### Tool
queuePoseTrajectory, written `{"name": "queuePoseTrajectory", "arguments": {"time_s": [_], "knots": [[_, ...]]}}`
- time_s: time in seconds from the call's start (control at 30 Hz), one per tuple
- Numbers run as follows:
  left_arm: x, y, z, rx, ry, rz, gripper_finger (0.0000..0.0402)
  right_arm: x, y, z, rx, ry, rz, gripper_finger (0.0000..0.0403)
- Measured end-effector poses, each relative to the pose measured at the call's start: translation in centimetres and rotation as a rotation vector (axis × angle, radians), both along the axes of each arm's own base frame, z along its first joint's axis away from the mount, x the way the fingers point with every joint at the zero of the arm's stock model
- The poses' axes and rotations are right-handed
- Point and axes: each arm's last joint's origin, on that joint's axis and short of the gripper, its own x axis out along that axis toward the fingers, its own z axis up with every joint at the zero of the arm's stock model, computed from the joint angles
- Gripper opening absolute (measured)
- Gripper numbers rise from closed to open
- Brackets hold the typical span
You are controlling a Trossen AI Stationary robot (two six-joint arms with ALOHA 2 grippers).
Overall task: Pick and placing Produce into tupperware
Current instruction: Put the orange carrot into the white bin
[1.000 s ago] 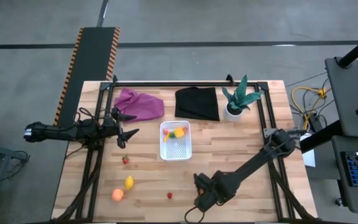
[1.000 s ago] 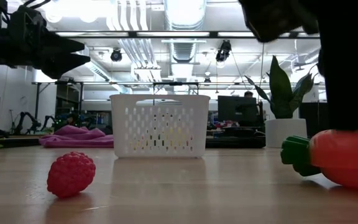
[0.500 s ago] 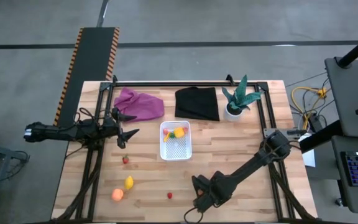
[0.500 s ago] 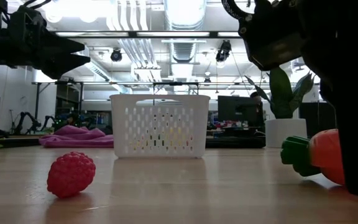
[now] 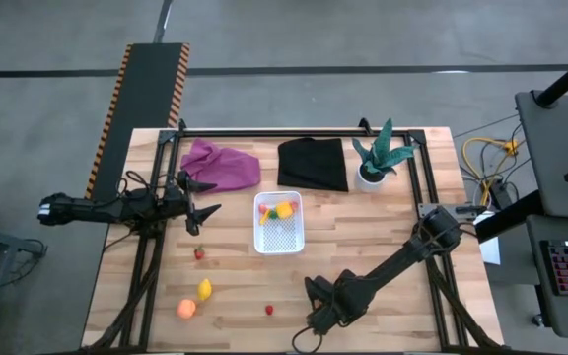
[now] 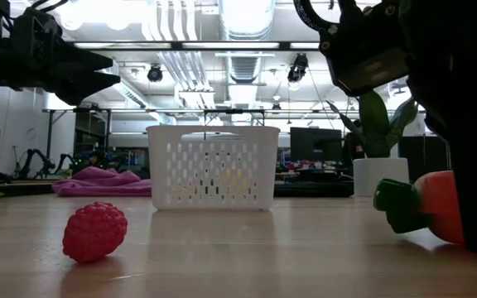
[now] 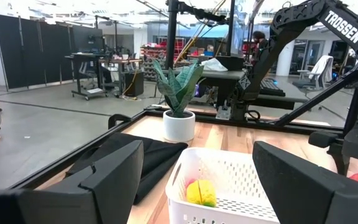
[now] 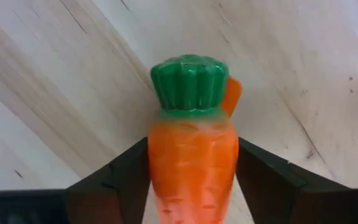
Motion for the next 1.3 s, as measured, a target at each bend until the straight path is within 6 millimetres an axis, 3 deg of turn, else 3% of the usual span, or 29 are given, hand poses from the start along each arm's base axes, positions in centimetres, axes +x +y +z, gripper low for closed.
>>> {"name": "queuePoseTrajectory", "arguments": {"time_s": [0.23, 0.5, 0.7, 0.83, 1.03, 1.3], "knots": [[0.0, 0.0, 0.0, 0.0, 0.0, 0.001, 0.029, 0.0, 0.0, 0.2, 0.008, -0.002, 0.01, 0.0166], [0.0, 0.0, 0.0, 0.0, 0.002, 0.001, 0.029, 0.0, 0.0, 0.6, 0.006, -0.017, 0.019, 0.0179], [0.0, 0.0, 0.0, 0.0, 0.001, 0.001, 0.029, 0.8, -0.8, 1.0, -0.087, -0.088, 0.043, 0.0165], [0.0, 0.0, 0.0, 0.0, 0.002, 0.001, 0.029, 2.4, -1.4, 2.7, -0.181, -0.204, 0.071, 0.0167], [0.0, 0.0, 0.0, 0.0, 0.001, 0.001, 0.029, 5.4, -2.8, 6.9, -0.361, -0.387, 0.155, 0.017], [0.0, 0.0, 0.0, 0.0, 0.001, 0.001, 0.029, 8.9, -7.2, 11.4, -0.536, -0.466, 0.242, 0.0168]]}}
